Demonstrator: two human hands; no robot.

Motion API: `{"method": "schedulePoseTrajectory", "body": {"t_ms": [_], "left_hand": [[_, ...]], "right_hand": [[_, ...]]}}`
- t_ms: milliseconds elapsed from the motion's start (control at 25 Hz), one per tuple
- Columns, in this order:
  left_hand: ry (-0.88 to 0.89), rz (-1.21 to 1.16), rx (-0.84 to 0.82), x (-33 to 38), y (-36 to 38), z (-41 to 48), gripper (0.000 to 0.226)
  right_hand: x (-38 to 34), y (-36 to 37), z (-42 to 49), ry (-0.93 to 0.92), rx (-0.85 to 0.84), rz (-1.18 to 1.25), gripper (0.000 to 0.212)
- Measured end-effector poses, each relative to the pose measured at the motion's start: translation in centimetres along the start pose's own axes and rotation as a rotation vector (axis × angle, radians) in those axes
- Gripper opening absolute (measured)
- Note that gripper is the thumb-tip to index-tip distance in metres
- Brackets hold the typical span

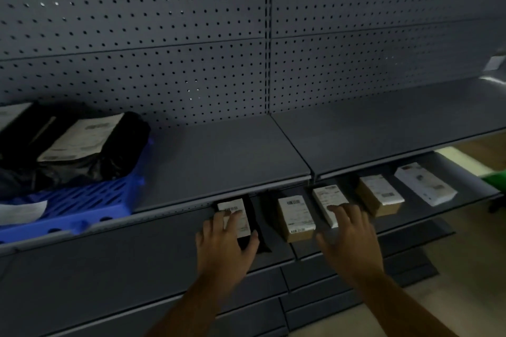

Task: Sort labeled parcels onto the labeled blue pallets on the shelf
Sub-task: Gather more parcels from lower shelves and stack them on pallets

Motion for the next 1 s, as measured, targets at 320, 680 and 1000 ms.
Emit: {"method": "schedulePoseTrajectory", "body": {"t_ms": [320,680,1000], "left_hand": [[-0.261,0.075,0.016,-4.6,11.4,5.5,0.090],[-0.384,-0.026,0.043,-9.8,20.8,8.4,0.111],[-0.259,-0.143,0.023,-9.1,16.7,6.1,0.103]], "right_hand": [[-0.6,14.2,5.4,-0.098,-0.080,-0.047,0.083],[-0.6,25.2,6.0,-0.040,-0.103,0.108,0.100],[-2.2,20.2,4.3,-0.021,-0.012,0.161,0.091]]}}
Point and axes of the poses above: each hand's wrist, its own z-axis towards the middle knuckle, its own y-axis out of the palm, x = y × z, the point moved 1 cm from there along z, towards the middle knuckle, and after that the axes turned 14 degrees about -z, right-handed, at the moved point
